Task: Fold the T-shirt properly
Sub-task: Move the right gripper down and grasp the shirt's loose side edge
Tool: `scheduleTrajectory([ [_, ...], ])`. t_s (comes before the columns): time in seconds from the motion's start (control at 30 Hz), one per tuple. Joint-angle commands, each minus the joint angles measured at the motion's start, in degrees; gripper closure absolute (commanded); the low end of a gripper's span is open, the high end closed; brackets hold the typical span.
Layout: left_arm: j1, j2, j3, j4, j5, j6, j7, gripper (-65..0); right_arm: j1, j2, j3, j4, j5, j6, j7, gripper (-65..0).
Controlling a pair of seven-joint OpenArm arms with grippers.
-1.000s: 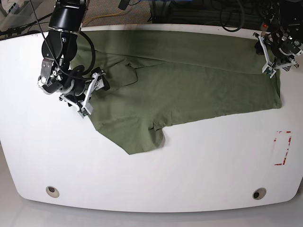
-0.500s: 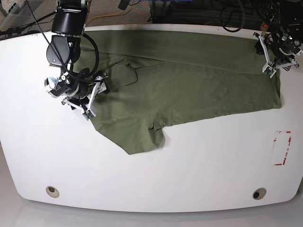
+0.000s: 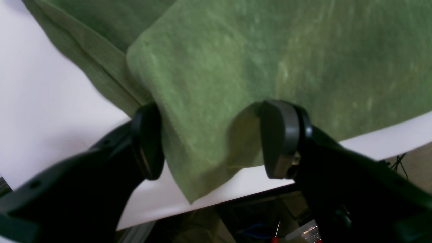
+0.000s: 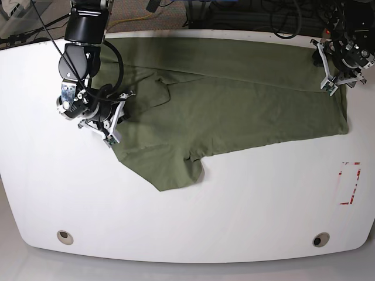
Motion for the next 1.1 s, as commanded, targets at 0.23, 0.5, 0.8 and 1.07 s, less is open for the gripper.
scheduleTrajectory([
  [0.23,0.0,-1.1,-0.4,0.7,-0.1,0.1,-0.4,-39.0,1.1,0.6,0.2,0.9,0.6,0.1,1.1,-1.3],
  [0.5,0.0,-1.1,-0.4,0.7,-0.1,0.1,-0.4,-39.0,1.0,0.6,0.4,5.5,1.2,0.1,0.8,0.0],
  [0.8,0.0,-1.2,-0.4,-0.9,0.0,0.1,-0.4,-39.0,2.9,0.4,0.3,10.2,1.3,0.1,-1.5,0.0],
  [1.07,0.0,-1.2,-0.4,-3.1,-0.1,0.1,-0.4,-39.0,5.7,-1.2,0.5,7.9,0.7,0.1,-1.1,0.0],
])
